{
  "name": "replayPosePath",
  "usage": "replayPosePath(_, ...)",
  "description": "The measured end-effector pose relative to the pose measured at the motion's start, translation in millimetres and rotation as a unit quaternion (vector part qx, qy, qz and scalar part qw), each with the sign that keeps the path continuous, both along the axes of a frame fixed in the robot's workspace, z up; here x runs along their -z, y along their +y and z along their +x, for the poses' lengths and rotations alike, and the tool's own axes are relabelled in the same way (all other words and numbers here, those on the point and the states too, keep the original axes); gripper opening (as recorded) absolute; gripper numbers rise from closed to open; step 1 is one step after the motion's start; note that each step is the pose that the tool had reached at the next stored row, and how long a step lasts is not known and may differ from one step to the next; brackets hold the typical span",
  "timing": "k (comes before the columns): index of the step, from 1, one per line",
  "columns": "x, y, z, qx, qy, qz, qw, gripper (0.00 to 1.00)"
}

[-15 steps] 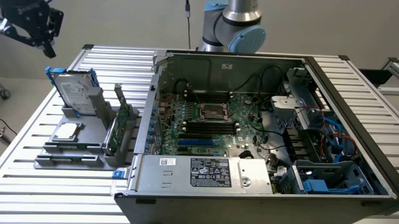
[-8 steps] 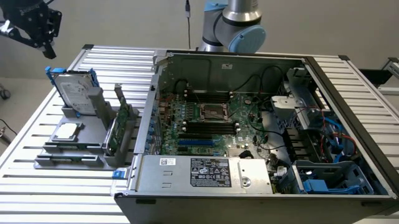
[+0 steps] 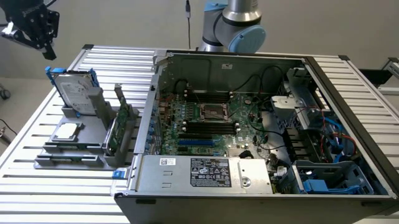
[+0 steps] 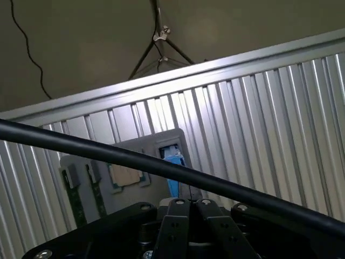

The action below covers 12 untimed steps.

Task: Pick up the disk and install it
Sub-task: 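Pick up the disk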

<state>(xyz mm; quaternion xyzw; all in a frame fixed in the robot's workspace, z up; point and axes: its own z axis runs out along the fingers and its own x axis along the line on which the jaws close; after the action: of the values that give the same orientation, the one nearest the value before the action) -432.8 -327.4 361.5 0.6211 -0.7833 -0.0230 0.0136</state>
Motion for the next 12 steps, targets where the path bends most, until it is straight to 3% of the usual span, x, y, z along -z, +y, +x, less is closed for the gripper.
replayPosePath(6, 2.4, 0.0, 0.0, -0.054, -0.0034, -0.0001, 0.9985, 0.11)
replayPosePath(12, 3.6, 0.0, 0.0, -0.107, -0.0117, -0.0003, 0.9942, 0.11)
